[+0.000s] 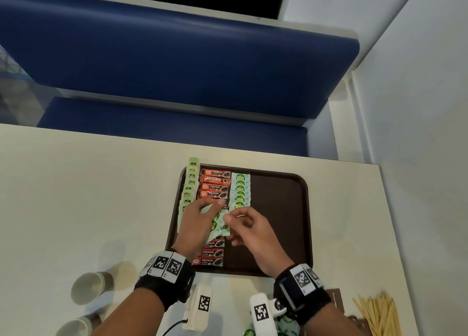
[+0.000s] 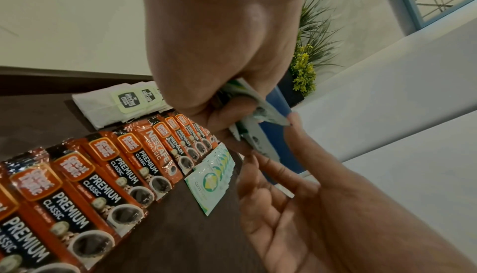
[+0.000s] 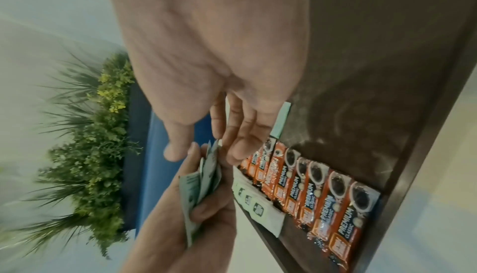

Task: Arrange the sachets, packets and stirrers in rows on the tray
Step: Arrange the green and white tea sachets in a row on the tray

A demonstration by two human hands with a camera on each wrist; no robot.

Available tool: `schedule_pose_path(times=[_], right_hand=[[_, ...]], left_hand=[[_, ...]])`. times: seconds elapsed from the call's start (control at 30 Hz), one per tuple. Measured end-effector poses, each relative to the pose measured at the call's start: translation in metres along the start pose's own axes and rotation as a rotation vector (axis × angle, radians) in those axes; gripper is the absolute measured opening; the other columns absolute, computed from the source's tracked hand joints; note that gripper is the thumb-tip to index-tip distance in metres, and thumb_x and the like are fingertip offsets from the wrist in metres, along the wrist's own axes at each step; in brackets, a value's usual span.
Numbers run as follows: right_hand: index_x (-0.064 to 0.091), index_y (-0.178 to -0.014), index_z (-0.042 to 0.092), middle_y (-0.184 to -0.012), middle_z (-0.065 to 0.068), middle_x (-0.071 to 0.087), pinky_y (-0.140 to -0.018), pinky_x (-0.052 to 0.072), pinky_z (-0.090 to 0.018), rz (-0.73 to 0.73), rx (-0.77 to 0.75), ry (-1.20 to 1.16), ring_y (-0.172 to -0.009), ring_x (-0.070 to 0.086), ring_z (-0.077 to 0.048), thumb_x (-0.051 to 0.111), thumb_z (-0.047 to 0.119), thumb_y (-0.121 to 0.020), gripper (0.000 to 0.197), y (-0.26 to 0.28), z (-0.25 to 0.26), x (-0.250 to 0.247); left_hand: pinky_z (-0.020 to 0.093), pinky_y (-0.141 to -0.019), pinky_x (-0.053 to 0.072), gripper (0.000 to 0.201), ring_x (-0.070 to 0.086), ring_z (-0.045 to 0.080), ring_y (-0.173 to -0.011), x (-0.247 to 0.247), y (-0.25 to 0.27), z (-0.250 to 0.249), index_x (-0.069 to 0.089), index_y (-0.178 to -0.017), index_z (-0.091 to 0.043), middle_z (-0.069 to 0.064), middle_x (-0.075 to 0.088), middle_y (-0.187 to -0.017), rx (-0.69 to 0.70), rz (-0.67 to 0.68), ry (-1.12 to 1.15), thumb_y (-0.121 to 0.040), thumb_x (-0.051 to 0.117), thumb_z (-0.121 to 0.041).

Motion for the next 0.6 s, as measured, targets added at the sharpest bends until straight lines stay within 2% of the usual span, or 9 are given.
schedule_pose_path(times=[0.03,0.17,0.27,0.33,0.4,0.5,0.6], right_hand=[[0.067,-0.116,0.013,-0.093,-0.005,0.077,-0.078,0.062,-0.037,0.005,0.002,-0.009,-0.081,0.073,-0.021,0.083,0.033,-0.09,0.036,0.001,0.003,0.0],[0.069,-0.118,0.006,-0.1,-0.016,0.074,-0.079,0.06,-0.031,0.007,0.047,-0.141,-0.089,0.073,-0.02,0.086,0.013,-0.087,0.036,-0.006,0.005,-0.007],[0.072,-0.117,0.003,-0.113,-0.026,0.073,-0.088,0.06,-0.035,0.025,0.061,-0.197,-0.101,0.073,-0.028,0.082,0.006,-0.088,0.03,-0.007,0.006,-0.014],[0.072,-0.119,0.004,-0.118,-0.025,0.073,-0.097,0.058,-0.04,0.046,0.084,-0.188,-0.112,0.073,-0.035,0.081,0.005,-0.089,0.031,-0.004,0.006,-0.017],[0.072,-0.122,0.006,-0.118,-0.022,0.075,-0.101,0.058,-0.042,0.086,0.12,-0.168,-0.116,0.071,-0.035,0.081,0.004,-0.088,0.035,-0.001,0.006,-0.017],[0.073,-0.118,0.008,-0.11,-0.014,0.079,-0.093,0.06,-0.034,0.141,0.136,-0.065,-0.105,0.074,-0.027,0.08,-0.001,-0.088,0.032,0.003,0.005,-0.017],[0.074,-0.115,0.012,-0.109,-0.012,0.078,-0.088,0.059,-0.033,0.058,0.103,0.056,-0.103,0.074,-0.028,0.075,0.0,-0.091,0.028,0.001,0.002,-0.022]], left_hand=[[0.021,-0.073,0.06,0.017,0.079,0.007,-0.09,0.002,0.001,-0.001,0.081,-0.101,-0.015,-0.007,0.083,-0.099,0.015,0.012,0.012,-0.101,0.073,-0.029],[0.041,-0.083,0.066,0.014,0.082,0.023,-0.095,0.003,0.005,-0.003,0.082,-0.106,-0.016,0.002,0.084,-0.104,-0.013,0.048,0.103,-0.097,0.079,-0.026],[0.042,-0.08,0.066,0.013,0.081,0.029,-0.097,-0.002,0.006,-0.002,0.082,-0.104,-0.012,0.008,0.083,-0.105,-0.025,0.07,0.125,-0.092,0.084,-0.016],[0.043,-0.078,0.066,0.013,0.082,0.03,-0.096,-0.005,0.006,0.0,0.082,-0.103,-0.011,0.01,0.082,-0.105,-0.031,0.061,0.139,-0.09,0.085,-0.011],[0.046,-0.081,0.067,0.012,0.081,0.029,-0.097,-0.007,0.006,0.0,0.082,-0.101,-0.013,0.009,0.082,-0.106,-0.023,0.035,0.147,-0.09,0.085,-0.009],[0.046,-0.082,0.067,0.011,0.081,0.025,-0.099,-0.008,0.006,0.0,0.083,-0.096,-0.019,0.003,0.082,-0.105,0.022,-0.02,0.104,-0.09,0.086,-0.01],[0.044,-0.082,0.066,0.013,0.08,0.022,-0.1,-0.014,0.004,0.001,0.084,-0.095,-0.026,-0.002,0.082,-0.108,0.054,-0.073,0.038,-0.091,0.086,-0.014]])
Point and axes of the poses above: each hand's wrist, its own y-axis away from the middle knuckle, its own x-axis out of the palm, z = x × y, the point moved 2 cm from there along -y, towards the middle knuckle
